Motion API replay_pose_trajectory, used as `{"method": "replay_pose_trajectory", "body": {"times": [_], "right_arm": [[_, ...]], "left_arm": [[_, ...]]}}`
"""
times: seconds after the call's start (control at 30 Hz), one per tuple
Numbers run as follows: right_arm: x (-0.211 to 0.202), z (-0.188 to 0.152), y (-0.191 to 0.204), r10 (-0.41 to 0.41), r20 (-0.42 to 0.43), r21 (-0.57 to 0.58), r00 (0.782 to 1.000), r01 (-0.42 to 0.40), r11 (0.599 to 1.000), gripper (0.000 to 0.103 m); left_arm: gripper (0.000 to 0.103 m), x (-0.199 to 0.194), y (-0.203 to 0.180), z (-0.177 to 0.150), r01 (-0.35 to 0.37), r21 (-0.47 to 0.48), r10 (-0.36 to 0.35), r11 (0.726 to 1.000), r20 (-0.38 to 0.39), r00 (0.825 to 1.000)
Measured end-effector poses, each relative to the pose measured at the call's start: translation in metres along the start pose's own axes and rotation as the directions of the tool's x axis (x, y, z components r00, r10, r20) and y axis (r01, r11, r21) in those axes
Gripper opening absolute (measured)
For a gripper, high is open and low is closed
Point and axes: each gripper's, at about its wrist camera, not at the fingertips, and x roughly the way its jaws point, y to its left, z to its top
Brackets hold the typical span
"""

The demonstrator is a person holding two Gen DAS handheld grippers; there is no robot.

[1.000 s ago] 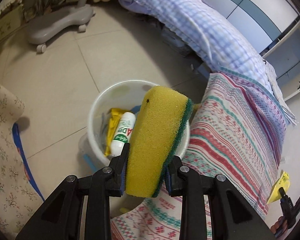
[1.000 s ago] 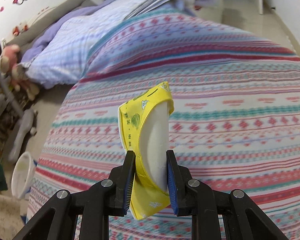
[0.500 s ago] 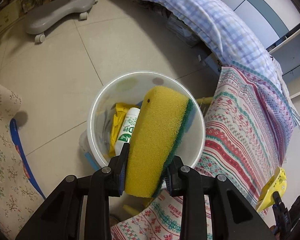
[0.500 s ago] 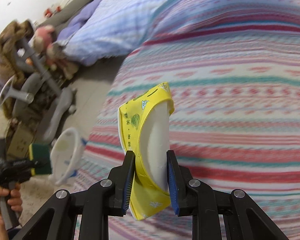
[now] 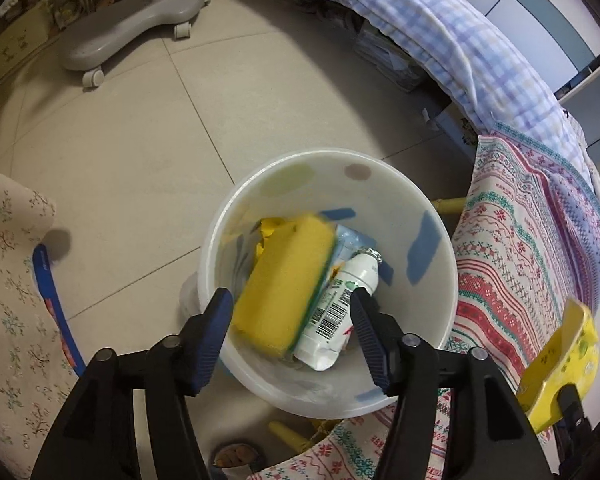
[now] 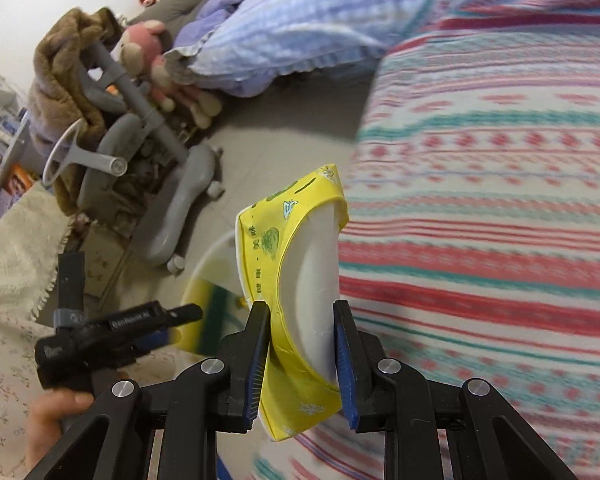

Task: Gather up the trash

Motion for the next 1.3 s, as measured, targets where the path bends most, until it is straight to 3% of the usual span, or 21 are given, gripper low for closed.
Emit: {"method": "replay_pose_trajectory", "body": {"times": [0.33, 0.47, 0.53, 0.6, 0.67, 0.93, 1.1, 1.2, 1.3], "right_arm": [[0.066, 0.009, 0.061, 0.0, -0.068, -0.081, 0.998, -0.005, 0.997, 0.03], [0.092, 0.012, 0.081, -0.004, -0.095, -0.112, 0.995, -0.007, 0.994, 0.035], [0.107, 0.012, 0.09, -0.029, -0.113, -0.145, 0.993, 0.013, 0.989, 0.037], [0.119, 0.009, 0.093, -0.068, -0.138, -0.174, 0.988, 0.044, 0.984, 0.047], [0.12, 0.003, 0.087, -0.082, -0.14, -0.17, 0.987, 0.058, 0.984, 0.047], [0.07, -0.016, 0.053, -0.06, -0.124, -0.128, 0.99, 0.044, 0.991, 0.048], [0.014, -0.044, 0.055, -0.032, -0.112, -0.207, 0.993, 0.008, 0.978, 0.055], [-0.02, -0.065, 0.06, -0.025, -0.095, -0.267, 0.995, -0.002, 0.964, 0.057], [-0.056, -0.089, 0.066, -0.016, -0.047, -0.332, 0.999, 0.0, 0.943, 0.06]], "left_arm": [[0.064, -0.021, 0.037, 0.006, 0.078, -0.16, -0.07, 0.984, 0.058, 0.996], [0.064, -0.029, 0.041, 0.008, 0.077, -0.175, -0.063, 0.982, 0.084, 0.994], [0.064, -0.028, 0.041, 0.009, 0.083, -0.177, -0.069, 0.981, 0.081, 0.994], [0.064, -0.027, 0.041, 0.009, 0.087, -0.176, -0.075, 0.981, 0.074, 0.994], [0.064, -0.028, 0.042, 0.009, 0.09, -0.17, -0.078, 0.981, 0.073, 0.994], [0.064, -0.042, 0.029, -0.008, 0.081, -0.099, -0.072, 0.992, 0.093, 0.993], [0.064, -0.067, 0.006, -0.046, 0.051, -0.001, -0.05, 0.999, 0.136, 0.989], [0.064, -0.091, -0.005, -0.074, -0.006, 0.042, -0.003, 0.999, 0.211, 0.978], [0.074, -0.11, -0.015, -0.115, -0.042, 0.053, 0.027, 0.998, 0.26, 0.965]]}}
